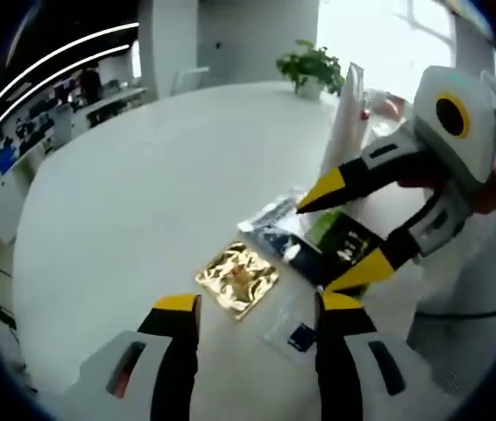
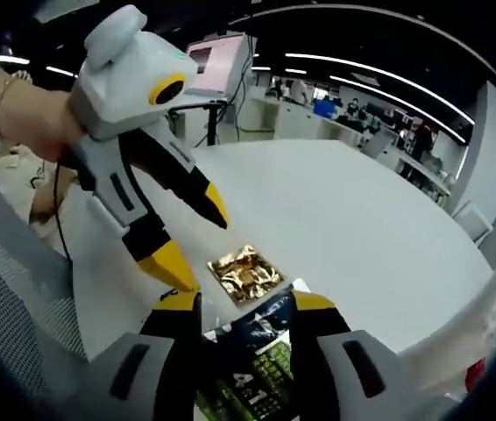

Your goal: Arrange the skincare products in the storage area until every visible bottle or jar stands upright without overlapping.

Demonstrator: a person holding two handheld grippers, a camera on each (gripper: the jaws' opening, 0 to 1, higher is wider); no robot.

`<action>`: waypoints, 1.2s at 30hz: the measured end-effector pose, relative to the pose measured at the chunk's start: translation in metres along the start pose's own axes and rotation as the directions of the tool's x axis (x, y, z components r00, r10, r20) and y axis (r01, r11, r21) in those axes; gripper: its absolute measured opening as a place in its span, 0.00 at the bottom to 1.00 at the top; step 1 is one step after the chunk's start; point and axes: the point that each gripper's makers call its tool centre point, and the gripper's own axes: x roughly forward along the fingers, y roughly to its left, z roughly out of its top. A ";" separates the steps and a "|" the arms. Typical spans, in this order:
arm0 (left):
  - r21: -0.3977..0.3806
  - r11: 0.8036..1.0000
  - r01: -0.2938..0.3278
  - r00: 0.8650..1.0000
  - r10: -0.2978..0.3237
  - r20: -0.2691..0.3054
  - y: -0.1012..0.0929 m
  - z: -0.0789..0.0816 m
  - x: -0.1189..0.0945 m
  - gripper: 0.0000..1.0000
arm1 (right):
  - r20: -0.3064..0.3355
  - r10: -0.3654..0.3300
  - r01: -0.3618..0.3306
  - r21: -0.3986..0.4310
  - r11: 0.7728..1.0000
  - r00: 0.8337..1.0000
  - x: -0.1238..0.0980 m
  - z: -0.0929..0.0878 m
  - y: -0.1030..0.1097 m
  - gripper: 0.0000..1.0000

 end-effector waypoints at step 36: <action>-0.346 0.937 -0.050 0.964 0.136 0.229 -0.060 0.007 -0.106 0.87 | 0.147 -0.235 0.199 0.224 0.954 0.961 -0.175 -0.027 -0.042 0.96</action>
